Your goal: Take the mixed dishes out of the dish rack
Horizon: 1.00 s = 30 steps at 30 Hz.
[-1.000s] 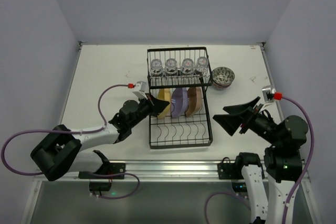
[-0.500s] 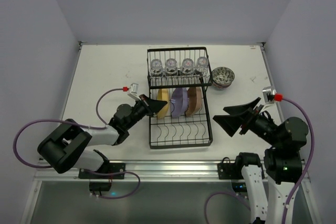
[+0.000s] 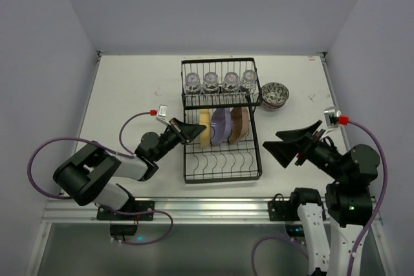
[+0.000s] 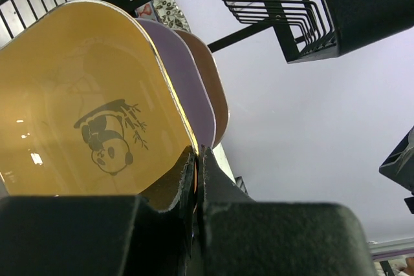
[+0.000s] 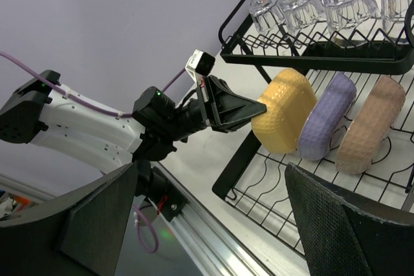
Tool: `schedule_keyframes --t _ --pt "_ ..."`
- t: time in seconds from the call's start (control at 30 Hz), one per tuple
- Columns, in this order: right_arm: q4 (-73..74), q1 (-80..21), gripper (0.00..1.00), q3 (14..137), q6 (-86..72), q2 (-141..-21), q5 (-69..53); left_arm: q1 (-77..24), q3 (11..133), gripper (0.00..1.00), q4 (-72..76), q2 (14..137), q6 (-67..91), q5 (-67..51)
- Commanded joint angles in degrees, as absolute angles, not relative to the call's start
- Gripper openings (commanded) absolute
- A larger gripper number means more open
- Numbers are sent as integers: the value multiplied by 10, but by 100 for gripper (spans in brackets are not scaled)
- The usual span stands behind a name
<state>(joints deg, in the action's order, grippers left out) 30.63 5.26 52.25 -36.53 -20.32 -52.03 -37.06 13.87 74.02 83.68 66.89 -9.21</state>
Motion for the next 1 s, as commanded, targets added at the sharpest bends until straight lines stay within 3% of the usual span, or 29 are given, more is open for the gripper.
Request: schedule_keyframes --t 0.0,0.17,0.47,0.8,0.9,0.97 --pt "308 52 97 531 -377 -196 -524 -366 134 0 881 842 686 -105" --pt "310 52 97 533 -377 -197 -525 -365 134 0 827 804 676 -106" --pt "308 52 97 533 -376 -204 -521 -367 161 0 550 620 598 -104" --pt "389 45 96 611 -321 -273 -495 -370 258 0 75 483 508 -140" --pt "408 33 95 627 -310 -299 -497 -406 353 0 -100 482 420 -155" --pt "406 18 93 627 -309 -323 -514 -473 422 0 -176 489 370 -97"
